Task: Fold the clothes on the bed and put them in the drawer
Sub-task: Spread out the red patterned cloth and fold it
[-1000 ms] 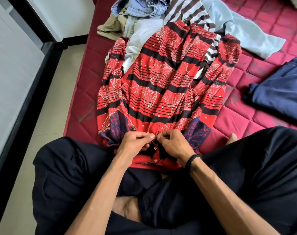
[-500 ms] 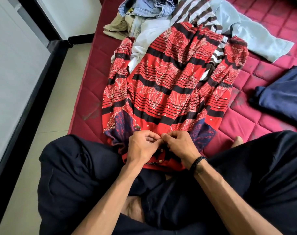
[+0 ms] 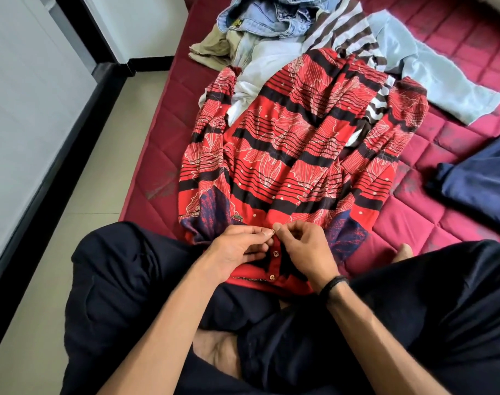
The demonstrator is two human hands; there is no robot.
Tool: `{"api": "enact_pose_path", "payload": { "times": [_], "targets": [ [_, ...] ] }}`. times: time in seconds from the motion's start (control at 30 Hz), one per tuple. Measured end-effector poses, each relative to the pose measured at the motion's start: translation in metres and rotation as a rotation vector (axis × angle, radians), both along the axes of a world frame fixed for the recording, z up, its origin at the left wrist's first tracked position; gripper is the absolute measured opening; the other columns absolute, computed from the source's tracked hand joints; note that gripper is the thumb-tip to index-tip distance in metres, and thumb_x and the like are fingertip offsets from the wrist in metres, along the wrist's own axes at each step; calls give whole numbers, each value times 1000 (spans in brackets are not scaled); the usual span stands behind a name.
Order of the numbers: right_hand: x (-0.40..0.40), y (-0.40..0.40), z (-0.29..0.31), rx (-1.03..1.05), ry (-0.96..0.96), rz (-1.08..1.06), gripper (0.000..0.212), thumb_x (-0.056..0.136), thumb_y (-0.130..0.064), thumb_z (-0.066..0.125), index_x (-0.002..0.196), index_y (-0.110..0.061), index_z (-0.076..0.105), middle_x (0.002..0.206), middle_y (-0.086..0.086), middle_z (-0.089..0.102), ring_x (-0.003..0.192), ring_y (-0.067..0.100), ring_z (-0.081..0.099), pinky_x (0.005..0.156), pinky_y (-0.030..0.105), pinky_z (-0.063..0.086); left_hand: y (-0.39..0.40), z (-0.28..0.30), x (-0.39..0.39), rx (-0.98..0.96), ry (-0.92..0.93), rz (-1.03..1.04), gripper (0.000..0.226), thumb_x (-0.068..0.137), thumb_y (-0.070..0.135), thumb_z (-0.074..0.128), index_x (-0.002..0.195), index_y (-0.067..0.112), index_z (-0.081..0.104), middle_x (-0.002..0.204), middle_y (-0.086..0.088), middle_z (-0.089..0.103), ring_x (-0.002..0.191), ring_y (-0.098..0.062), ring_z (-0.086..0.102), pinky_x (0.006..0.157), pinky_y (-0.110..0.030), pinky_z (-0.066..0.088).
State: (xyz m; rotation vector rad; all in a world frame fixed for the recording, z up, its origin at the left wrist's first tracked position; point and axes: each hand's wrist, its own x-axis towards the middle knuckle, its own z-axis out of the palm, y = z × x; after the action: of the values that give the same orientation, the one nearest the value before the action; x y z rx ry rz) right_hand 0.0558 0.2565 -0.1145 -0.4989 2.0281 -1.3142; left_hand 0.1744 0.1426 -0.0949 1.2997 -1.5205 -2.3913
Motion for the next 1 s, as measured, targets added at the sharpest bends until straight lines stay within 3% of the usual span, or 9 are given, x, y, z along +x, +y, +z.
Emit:
{"api": "enact_pose_path", "payload": {
  "times": [0.1,0.23,0.3,0.4,0.5,0.57,0.7,0.83,1.0],
  "targets": [
    [4,-1,6,61,452,-54,20,85,-31,79,84,-22,62,74,-9,65,65,11,60,65,30,47,-4,3,-1,-90,8,111,12,98,16,67,99,9,77,84,-2,74,63,-6,64,71,-25,56],
    [11,-37,31,-111,810,301,18,83,-22,75,92,-23,60,89,-8,57,83,19,57,72,36,48,-41,-1,16,-1070,-86,387,11,91,24,67,94,21,78,91,7,77,80,-8,69,82,-26,52],
    [21,-79,39,-172,897,652,14,84,-18,64,98,-19,62,97,-2,59,93,26,57,77,43,52,-70,-8,36,-1310,-247,527,21,93,23,62,108,16,75,103,-2,76,97,-20,65,94,-33,43],
    [35,-143,30,-110,1065,1144,42,81,-27,40,112,-16,65,113,4,63,101,33,54,83,49,51,-99,-10,48,-913,-430,629,44,106,37,46,131,5,62,127,-22,66,123,-38,55,107,-41,37],
    [42,-181,18,105,1138,1403,45,90,-22,55,134,-18,62,136,3,60,121,34,49,91,56,50,-111,-16,47,-549,-360,738,59,104,56,36,139,13,56,139,-16,60,130,-35,53,113,-45,39],
    [39,-191,22,128,1201,1461,33,94,-24,58,126,-21,66,128,2,61,119,32,50,89,55,50,-113,-18,48,-409,-236,768,71,92,75,31,133,23,57,132,-10,65,122,-32,61,110,-50,45],
    [17,-204,64,-105,1044,1275,25,80,-19,47,96,-11,64,90,12,64,91,36,59,78,45,49,-121,-23,45,-307,-147,748,54,99,65,31,110,23,65,95,-7,74,94,-28,71,96,-49,56],
    [-19,-206,147,-315,970,992,15,81,-8,54,94,-8,61,92,6,71,87,27,66,78,40,50,-104,-4,19,-27,-4,618,49,110,47,31,88,17,64,61,-1,71,64,-22,64,70,-32,49],
    [-49,-202,270,-422,1122,656,16,79,-15,54,91,-7,61,88,5,70,81,25,65,72,45,51,-68,26,-2,190,410,168,80,84,85,29,98,24,78,91,-4,76,84,-18,70,84,-36,46]
  ]
}}
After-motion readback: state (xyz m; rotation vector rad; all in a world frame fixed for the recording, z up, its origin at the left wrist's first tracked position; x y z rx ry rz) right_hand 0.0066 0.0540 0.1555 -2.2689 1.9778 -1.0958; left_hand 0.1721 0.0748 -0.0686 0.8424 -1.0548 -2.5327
